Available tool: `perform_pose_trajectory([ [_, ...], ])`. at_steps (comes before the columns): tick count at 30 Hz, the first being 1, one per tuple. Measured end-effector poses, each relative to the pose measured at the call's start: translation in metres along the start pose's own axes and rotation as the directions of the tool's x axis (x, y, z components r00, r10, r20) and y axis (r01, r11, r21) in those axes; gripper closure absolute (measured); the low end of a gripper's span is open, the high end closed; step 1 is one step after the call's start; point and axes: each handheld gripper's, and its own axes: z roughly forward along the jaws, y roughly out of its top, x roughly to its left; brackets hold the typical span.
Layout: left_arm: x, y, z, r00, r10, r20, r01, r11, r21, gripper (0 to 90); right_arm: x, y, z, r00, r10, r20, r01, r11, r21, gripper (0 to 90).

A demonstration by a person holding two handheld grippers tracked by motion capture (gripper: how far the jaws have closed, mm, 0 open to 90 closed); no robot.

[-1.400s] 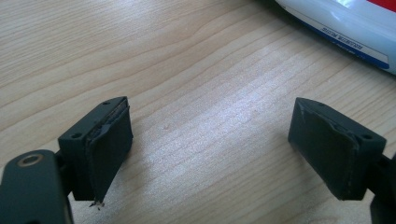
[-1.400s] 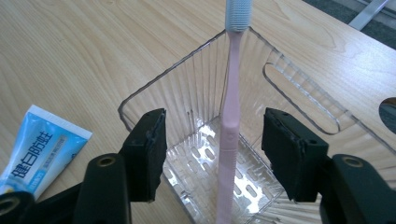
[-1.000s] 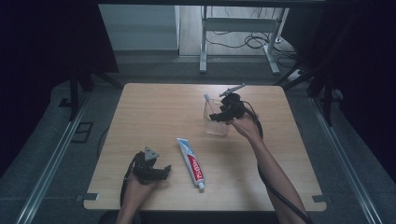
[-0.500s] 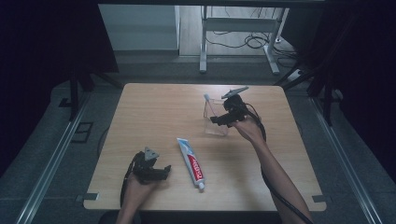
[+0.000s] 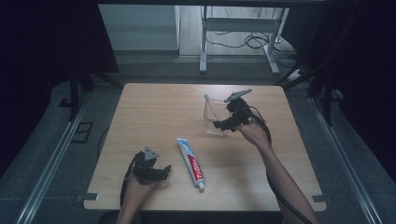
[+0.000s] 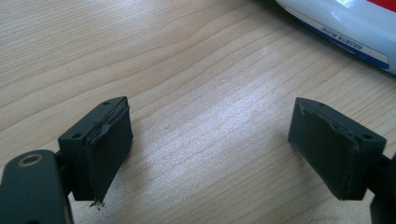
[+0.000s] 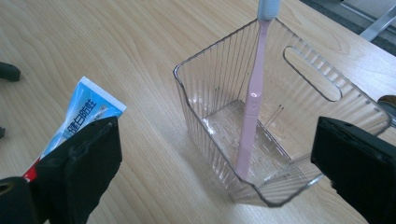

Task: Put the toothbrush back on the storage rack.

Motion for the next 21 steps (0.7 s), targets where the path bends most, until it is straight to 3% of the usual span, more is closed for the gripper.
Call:
perform_pose_trajectory([
  [16,0.000,0.000,0.000,1.0000,0.000,0.000,0.000,1.0000,0.000,13.7,0.008,-0.016,-0.022,0.9990,-0.027,0.035,0.028,0.999,-0.020,0.0],
  [21,0.000,0.000,0.000,1.0000,0.000,0.000,0.000,1.0000,0.000,13.7,0.012,-0.023,-0.027,0.9995,-0.021,0.025,0.022,1.000,-0.020,0.0],
])
